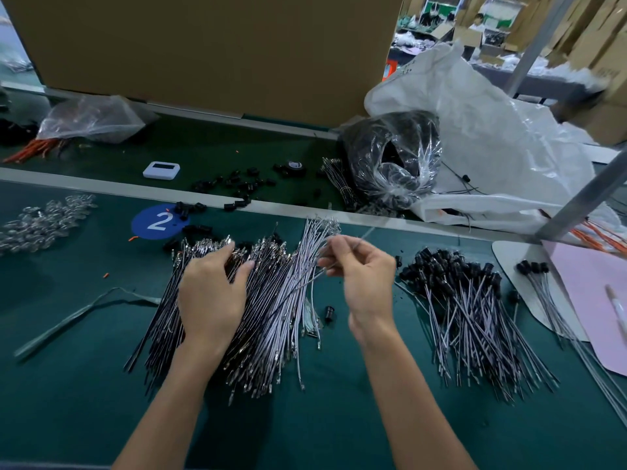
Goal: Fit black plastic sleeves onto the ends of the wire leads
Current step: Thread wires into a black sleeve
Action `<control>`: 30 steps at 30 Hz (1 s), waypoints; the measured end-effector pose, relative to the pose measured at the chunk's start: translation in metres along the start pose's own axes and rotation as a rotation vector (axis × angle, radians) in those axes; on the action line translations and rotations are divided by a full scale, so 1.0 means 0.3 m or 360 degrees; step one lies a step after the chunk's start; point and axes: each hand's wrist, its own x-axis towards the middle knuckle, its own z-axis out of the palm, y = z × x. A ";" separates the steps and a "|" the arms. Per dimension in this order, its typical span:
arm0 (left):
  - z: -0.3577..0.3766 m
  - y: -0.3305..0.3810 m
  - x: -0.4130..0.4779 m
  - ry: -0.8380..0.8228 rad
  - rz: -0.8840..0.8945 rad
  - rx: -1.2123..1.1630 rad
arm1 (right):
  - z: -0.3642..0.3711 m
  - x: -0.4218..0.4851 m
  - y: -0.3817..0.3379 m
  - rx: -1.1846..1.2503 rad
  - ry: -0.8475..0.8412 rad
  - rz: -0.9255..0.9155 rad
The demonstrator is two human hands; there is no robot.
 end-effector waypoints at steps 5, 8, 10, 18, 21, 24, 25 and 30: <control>-0.005 0.117 -0.125 -0.0209 -0.0077 -0.0737 | -0.093 -0.002 -0.047 0.0517 0.0338 0.0023; 0.019 0.179 -0.180 -0.0686 -0.0619 -0.1254 | -0.127 -0.027 -0.041 0.0748 0.0444 0.0142; 0.032 0.212 -0.195 -0.0733 -0.0811 -0.1588 | -0.148 -0.050 -0.027 0.0764 0.0475 0.0194; 0.061 0.255 -0.178 -0.0435 -0.0883 -0.1914 | -0.219 -0.105 0.039 0.0268 0.0569 0.0117; 0.062 0.242 -0.177 -0.0453 -0.0842 -0.1830 | -0.284 -0.096 0.032 -0.0726 0.0708 -0.0284; 0.067 0.238 -0.189 -0.0620 -0.0785 -0.1775 | -0.296 -0.095 0.004 -0.1323 0.0511 -0.0551; 0.071 0.241 -0.196 -0.0675 -0.0769 -0.1764 | -0.285 -0.101 -0.001 -0.1432 0.0389 -0.0581; 0.090 0.255 -0.226 -0.0774 -0.0680 -0.1789 | -0.225 -0.141 0.024 -0.1279 -0.0152 -0.0412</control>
